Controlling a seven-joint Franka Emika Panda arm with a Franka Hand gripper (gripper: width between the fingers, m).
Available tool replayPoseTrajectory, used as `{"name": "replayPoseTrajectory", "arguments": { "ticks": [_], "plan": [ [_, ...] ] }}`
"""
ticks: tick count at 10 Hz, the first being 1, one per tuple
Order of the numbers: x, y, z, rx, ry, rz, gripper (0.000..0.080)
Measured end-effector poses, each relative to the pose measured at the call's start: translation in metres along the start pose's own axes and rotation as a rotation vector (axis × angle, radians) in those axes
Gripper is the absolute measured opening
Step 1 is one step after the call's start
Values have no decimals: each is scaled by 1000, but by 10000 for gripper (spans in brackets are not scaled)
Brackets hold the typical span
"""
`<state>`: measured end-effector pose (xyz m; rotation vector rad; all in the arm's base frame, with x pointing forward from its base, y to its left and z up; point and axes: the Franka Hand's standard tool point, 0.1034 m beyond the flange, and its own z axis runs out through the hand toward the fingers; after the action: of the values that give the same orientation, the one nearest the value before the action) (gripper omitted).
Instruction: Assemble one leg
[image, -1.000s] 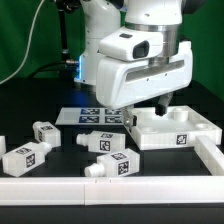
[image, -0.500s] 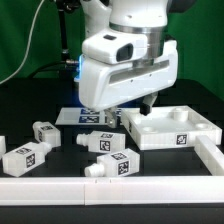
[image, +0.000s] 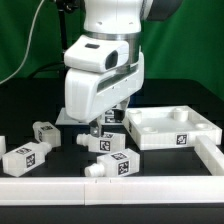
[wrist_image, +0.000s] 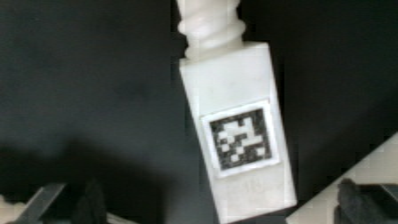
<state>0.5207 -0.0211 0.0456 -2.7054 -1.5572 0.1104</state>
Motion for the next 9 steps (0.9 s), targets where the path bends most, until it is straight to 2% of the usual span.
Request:
{"name": "replayPoseTrajectory", "arguments": {
  "ticks": [1, 3, 4, 5, 6, 8, 9],
  "plan": [
    [-2, -4, 8, 0, 3, -10, 649],
    [-4, -10, 23, 23, -8, -11, 649],
    [-3, -7, 28, 32, -12, -4, 649],
    [-3, -6, 30, 52, -24, 10, 649],
    [-3, -5, 30, 50, -24, 7, 649],
    [-3, -6, 31, 52, -25, 7, 388],
    [-3, -6, 31, 52, -25, 7, 388]
  ]
}}
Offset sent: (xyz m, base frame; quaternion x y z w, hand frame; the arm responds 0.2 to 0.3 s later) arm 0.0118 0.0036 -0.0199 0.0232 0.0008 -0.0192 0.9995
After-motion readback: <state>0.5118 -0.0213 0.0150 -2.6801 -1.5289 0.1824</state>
